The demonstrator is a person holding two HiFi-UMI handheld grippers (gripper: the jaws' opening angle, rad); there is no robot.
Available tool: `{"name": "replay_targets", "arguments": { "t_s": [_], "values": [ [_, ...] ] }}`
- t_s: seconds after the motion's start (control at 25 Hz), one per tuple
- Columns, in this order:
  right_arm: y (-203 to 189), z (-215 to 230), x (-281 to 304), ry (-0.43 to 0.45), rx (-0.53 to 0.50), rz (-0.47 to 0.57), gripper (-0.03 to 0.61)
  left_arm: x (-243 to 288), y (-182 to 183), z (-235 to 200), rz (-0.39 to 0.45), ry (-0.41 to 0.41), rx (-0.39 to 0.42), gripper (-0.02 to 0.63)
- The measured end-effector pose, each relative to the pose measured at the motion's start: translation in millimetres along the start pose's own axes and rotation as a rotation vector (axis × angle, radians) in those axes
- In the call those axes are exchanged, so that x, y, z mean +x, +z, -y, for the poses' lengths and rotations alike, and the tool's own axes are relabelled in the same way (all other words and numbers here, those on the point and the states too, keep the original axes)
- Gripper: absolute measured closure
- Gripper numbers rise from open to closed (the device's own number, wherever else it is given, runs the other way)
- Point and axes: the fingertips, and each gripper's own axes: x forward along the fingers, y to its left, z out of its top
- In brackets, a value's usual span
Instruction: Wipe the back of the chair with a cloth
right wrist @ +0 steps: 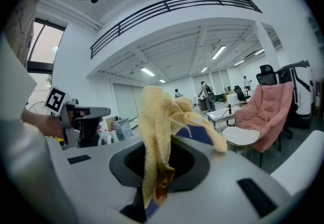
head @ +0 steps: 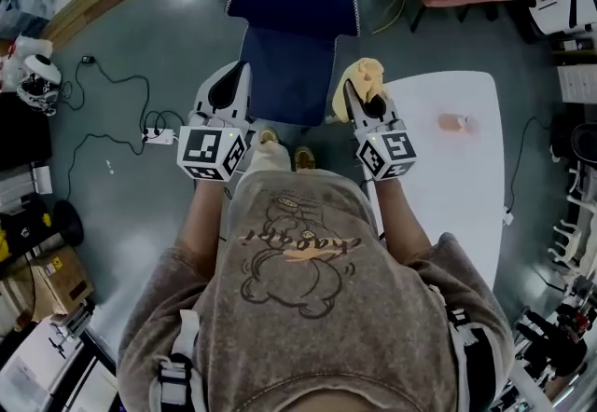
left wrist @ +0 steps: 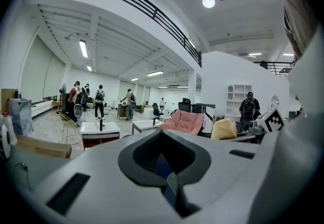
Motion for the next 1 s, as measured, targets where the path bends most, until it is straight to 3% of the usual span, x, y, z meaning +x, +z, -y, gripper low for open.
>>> {"name": "replay_targets", "arguments": {
  "t_s": [0.4,1.0],
  "values": [
    [3,15,60,-0.084,-0.006,0.021,0.508,60,-14,-47,-0.022,-0.079,0.009,0.606],
    [-59,61,126,-0.121,0.014,0.034,0.508,138,-91,-77,-0.028,-0.09,-0.033,0.606]
  ]
}}
